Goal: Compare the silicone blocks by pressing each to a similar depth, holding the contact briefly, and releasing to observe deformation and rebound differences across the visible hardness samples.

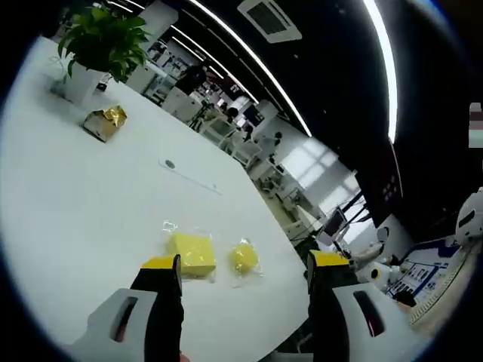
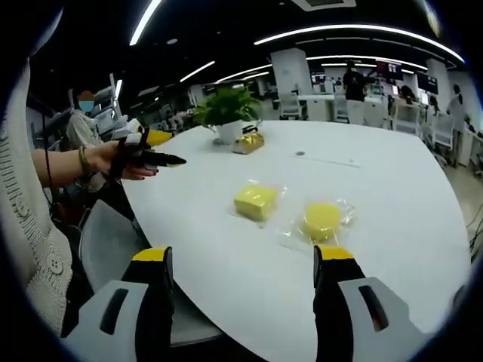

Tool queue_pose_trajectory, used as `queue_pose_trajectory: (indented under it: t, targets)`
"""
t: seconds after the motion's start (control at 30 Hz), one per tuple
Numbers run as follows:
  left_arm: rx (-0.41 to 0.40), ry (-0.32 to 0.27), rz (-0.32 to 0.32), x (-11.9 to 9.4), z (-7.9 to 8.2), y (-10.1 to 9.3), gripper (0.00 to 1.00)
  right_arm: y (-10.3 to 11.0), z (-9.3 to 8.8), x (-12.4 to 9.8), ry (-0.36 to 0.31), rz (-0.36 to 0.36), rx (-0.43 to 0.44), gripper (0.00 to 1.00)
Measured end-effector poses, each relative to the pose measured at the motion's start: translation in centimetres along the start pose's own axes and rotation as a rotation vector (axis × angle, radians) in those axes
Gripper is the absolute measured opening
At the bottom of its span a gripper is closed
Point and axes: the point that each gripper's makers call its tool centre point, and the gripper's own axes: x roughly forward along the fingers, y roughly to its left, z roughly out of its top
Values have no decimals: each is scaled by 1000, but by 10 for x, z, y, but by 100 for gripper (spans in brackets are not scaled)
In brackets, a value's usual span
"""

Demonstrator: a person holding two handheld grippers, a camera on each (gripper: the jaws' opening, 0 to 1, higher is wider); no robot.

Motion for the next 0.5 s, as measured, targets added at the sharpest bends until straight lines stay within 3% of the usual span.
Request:
queue_pose_trajectory:
  t: [0.5]
  targets:
    - [-46,131,27,72,-3,43,68,-19,4,6,33,-38,22,70]
